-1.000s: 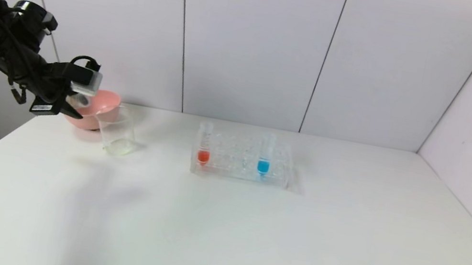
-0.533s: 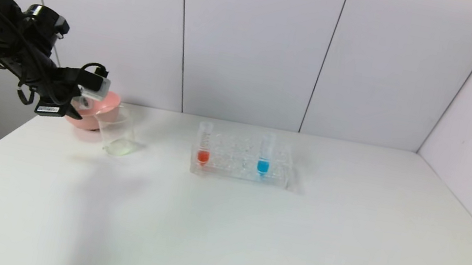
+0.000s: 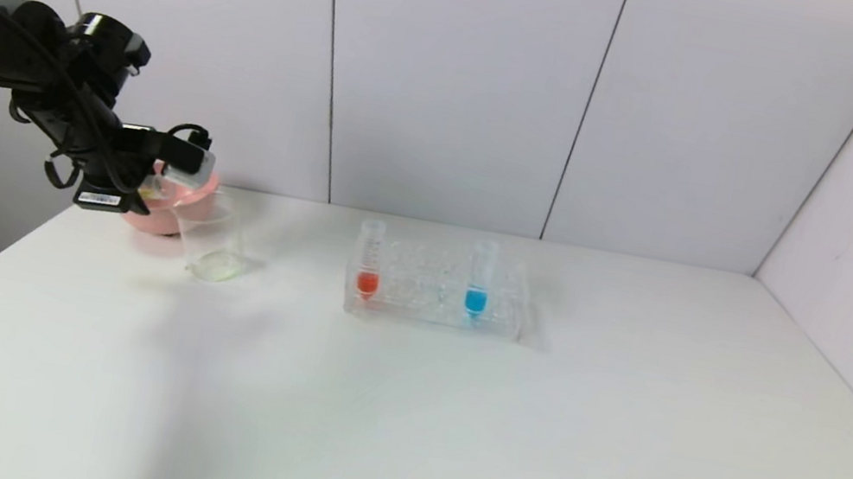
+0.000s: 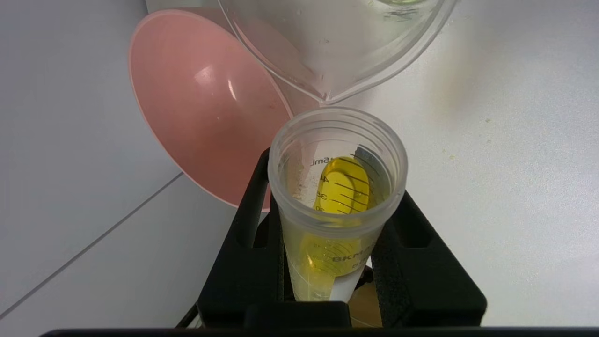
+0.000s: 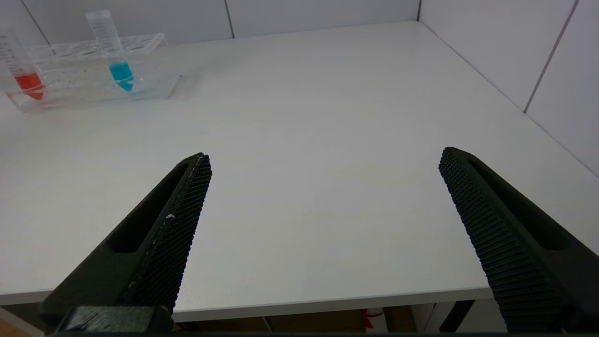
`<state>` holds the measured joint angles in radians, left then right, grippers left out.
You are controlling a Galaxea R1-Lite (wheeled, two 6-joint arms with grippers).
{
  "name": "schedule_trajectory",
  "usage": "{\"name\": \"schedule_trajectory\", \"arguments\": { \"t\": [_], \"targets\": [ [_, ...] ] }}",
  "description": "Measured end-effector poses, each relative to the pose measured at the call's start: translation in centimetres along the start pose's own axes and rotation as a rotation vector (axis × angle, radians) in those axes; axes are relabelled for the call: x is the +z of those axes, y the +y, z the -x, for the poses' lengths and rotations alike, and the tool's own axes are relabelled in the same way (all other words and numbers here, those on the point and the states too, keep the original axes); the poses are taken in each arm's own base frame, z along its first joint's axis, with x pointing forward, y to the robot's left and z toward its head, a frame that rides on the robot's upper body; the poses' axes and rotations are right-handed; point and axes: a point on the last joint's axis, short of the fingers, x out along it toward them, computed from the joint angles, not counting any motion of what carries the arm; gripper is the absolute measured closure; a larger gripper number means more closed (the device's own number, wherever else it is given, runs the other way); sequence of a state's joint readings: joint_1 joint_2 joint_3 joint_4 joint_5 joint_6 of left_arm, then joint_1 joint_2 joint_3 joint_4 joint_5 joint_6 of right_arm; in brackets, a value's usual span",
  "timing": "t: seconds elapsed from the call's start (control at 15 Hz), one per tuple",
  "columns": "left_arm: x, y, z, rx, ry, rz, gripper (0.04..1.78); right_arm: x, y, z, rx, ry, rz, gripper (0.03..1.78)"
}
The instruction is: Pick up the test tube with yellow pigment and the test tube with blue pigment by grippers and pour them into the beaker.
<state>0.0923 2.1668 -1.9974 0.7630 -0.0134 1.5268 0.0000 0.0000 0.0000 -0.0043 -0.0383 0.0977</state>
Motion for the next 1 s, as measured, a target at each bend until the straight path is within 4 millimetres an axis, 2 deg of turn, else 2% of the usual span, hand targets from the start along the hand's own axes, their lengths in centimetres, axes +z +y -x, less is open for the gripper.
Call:
{"name": "schedule_trajectory", "arguments": {
  "t": [1.0],
  "targets": [
    [1.4, 0.3, 0.3, 0.038, 0.032, -0.016, 1.28, 0.0, 0.0, 0.0, 0.000, 0.000, 0.001, 0.04]
  ]
}}
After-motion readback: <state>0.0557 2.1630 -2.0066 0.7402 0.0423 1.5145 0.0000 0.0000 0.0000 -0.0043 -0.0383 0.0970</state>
